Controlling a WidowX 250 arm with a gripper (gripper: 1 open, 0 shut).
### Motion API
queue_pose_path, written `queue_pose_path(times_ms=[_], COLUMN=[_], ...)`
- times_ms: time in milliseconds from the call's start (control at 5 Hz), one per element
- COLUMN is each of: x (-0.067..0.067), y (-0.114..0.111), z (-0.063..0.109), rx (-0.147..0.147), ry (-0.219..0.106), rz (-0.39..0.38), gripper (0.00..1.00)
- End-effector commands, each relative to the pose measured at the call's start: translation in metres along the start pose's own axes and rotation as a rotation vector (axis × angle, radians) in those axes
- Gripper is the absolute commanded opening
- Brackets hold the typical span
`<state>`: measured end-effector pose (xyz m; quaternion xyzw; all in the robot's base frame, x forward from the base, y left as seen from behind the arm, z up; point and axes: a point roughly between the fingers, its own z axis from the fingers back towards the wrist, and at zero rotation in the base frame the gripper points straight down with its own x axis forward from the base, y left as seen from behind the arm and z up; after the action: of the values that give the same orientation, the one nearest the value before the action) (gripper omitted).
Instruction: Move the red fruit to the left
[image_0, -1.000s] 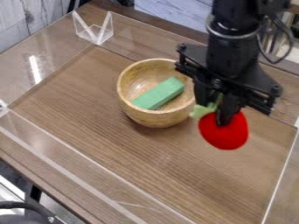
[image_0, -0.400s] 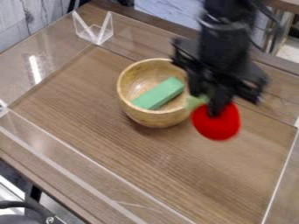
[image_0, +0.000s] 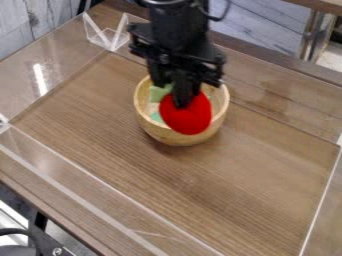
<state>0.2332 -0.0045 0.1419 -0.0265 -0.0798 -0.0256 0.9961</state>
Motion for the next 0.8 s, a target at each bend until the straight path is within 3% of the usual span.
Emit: queue_pose_path(times_ms=[0,400,600], x=[0.014,0.031,0.034], y=[0.011,0.033,0.044], z=[0.019,0.050,0.056], rx=[0.016,0.035,0.044], ry=[-0.062,-0.114,-0.117], rz=[0.052,0.142,0.181], gripper=[0.00,0.00,0.00])
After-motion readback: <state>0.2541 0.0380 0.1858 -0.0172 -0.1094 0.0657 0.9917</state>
